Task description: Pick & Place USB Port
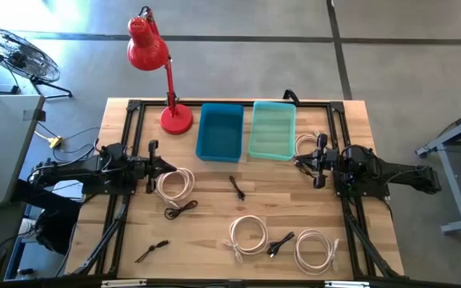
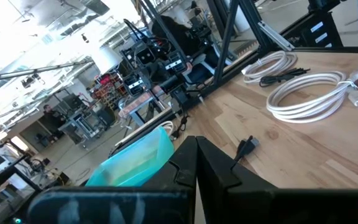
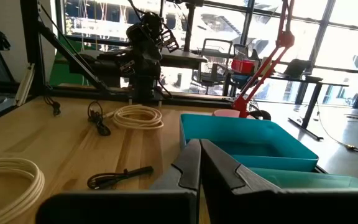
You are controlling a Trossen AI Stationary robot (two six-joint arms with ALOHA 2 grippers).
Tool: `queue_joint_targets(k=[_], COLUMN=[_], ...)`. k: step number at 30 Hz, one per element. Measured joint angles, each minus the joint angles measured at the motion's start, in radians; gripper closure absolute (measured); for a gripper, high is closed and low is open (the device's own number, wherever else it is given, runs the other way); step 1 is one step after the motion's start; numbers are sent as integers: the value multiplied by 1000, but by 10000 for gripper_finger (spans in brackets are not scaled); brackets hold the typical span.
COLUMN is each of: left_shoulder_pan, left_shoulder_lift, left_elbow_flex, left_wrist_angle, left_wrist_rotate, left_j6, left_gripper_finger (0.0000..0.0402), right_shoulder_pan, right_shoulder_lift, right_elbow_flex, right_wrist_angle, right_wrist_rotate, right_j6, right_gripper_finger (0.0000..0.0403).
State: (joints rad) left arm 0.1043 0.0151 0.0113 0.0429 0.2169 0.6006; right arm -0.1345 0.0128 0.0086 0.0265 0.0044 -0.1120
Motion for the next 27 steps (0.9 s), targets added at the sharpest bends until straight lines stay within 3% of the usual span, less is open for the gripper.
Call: queue_joint_targets(k=[18, 27], left_shoulder_pan=[0, 0], left_shoulder_lift=[0, 0], left_elbow_flex=[0, 0], left_wrist_angle=[0, 2], left_wrist_rotate=[-3, -54], left_j6=[2, 147], left_gripper_finger=[401, 401], right_shoulder_pan=[0, 0], right_shoulder_lift=[0, 0], right_elbow_flex=[0, 0], right_wrist_angle=[0, 0], right_wrist_rotate=[0, 0], right_j6=[0, 0], right_gripper_finger=[402, 402])
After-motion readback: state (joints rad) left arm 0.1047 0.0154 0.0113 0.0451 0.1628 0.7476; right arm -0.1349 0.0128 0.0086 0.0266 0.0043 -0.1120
